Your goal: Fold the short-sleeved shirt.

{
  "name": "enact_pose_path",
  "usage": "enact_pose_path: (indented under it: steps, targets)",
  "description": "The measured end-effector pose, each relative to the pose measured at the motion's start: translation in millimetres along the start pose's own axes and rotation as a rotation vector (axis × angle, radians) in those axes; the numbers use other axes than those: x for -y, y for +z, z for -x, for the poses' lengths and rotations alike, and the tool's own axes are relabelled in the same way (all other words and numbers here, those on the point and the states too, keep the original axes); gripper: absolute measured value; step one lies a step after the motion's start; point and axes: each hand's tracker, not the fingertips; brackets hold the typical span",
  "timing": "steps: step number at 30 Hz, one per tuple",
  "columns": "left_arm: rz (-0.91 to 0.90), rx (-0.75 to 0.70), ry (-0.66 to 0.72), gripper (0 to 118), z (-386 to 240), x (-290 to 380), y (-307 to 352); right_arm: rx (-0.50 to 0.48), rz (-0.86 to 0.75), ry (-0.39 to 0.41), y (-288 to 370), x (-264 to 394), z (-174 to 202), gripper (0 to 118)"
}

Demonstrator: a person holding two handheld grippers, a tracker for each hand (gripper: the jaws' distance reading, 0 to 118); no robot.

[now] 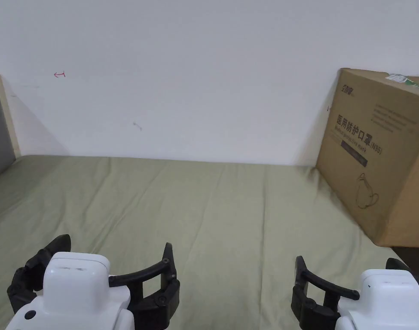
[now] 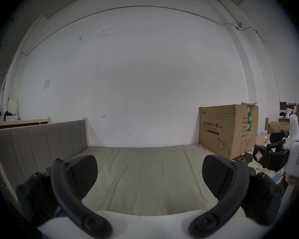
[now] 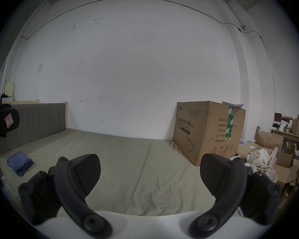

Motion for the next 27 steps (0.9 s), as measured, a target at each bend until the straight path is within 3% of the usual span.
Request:
enact_pose_path:
  steps: [11, 16, 27]
  targets:
    - [0.055, -0.012, 0.039, 118, -0.7, 0.7, -5.3, -0.028, 0.009, 0.004, 0.4, -1.2, 2.8, 115]
    - [0.216, -0.080, 0.103, 118, -1.3, -8.2, -13.6, -0.041, 0.029, -0.009, -1.6, -1.5, 3.4, 115]
    - [0.220, -0.071, 0.174, 118, 8.1, -7.7, -16.5, -0.039, 0.056, -0.014, -5.2, 0.5, 7.5, 115]
